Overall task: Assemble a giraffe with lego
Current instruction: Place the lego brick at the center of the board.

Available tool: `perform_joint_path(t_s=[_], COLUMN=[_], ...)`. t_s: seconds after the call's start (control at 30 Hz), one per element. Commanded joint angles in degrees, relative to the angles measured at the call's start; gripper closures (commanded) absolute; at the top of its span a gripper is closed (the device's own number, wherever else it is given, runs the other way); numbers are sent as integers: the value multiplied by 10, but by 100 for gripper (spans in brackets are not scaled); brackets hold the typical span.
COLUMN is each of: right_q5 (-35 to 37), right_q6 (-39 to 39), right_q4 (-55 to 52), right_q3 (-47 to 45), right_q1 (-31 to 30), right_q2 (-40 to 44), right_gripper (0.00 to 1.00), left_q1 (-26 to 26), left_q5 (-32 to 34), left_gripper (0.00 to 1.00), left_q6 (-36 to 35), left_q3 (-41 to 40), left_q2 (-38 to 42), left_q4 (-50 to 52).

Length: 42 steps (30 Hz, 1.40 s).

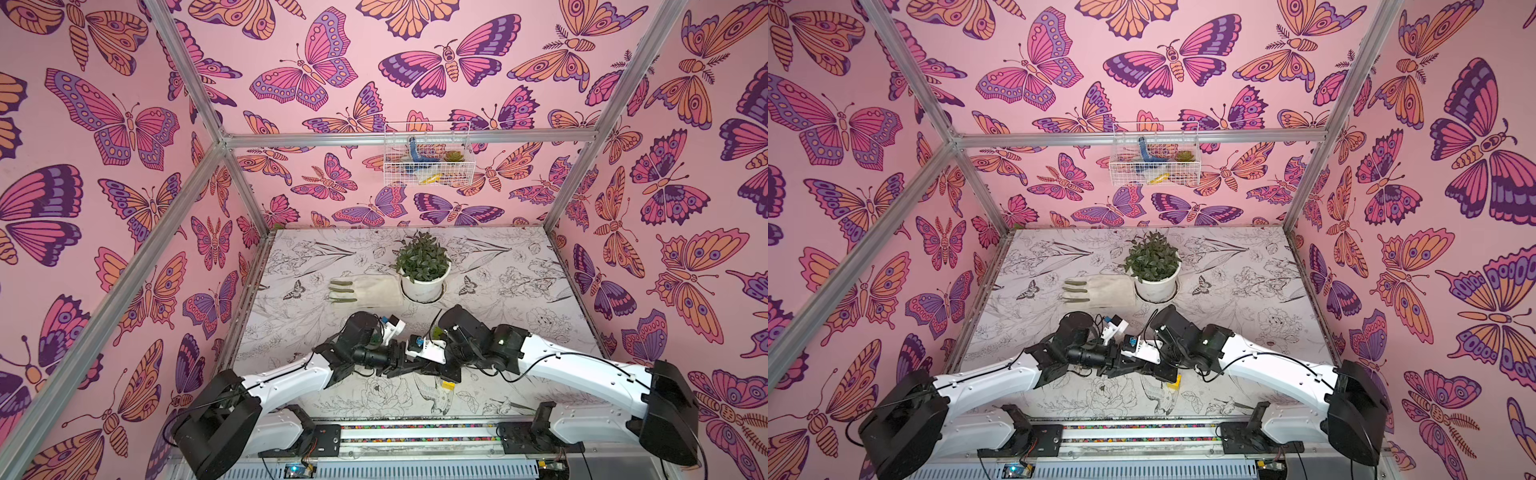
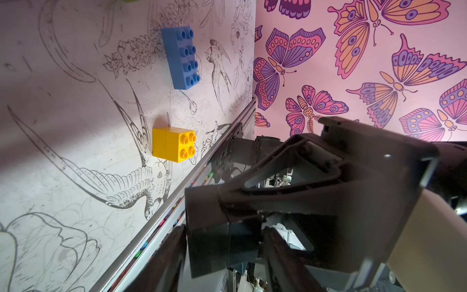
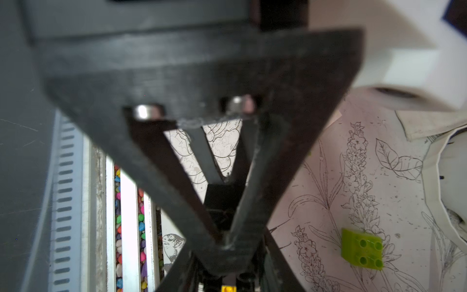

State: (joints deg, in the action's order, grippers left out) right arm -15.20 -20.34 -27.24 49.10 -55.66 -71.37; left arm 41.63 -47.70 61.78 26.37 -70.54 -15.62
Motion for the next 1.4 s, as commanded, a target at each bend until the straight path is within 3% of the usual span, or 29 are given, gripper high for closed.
perform_joint_path(t_s=[0.0, 0.1, 0.2, 0.37, 0.5, 0.83, 1.1, 1.37], right_q5=[31, 40, 57, 72, 69, 117, 152, 115], right_q6=[10, 9, 7, -27, -47, -42, 7, 51], right_q4=[-20, -38, -55, -152, -201, -249, -283, -287], right_q3=[3, 0, 4, 70, 143, 232, 239, 253], right_q1=[-2, -2, -2, -1, -1, -2, -35, -35], right_q2=[16, 19, 7, -102, -183, -297, -315, -342], right_gripper=[100, 100, 100, 100, 100, 100, 100, 100], left_q1=[-6, -30, -59, -72, -72, -69, -69, -69], left_q5=[6, 4, 23, 211, 296, 366, 392, 396], left_gripper=[17, 9, 9, 10, 10, 9, 9, 8], left_q6=[-11, -34, -77, -218, -214, -165, -171, -188], left_q3=[-22, -25, -22, 44, 35, 13, 31, 45], left_q2=[15, 40, 90, 158, 234, 317, 313, 286], left_q4=[0, 40, 139, 470, 545, 583, 594, 595])
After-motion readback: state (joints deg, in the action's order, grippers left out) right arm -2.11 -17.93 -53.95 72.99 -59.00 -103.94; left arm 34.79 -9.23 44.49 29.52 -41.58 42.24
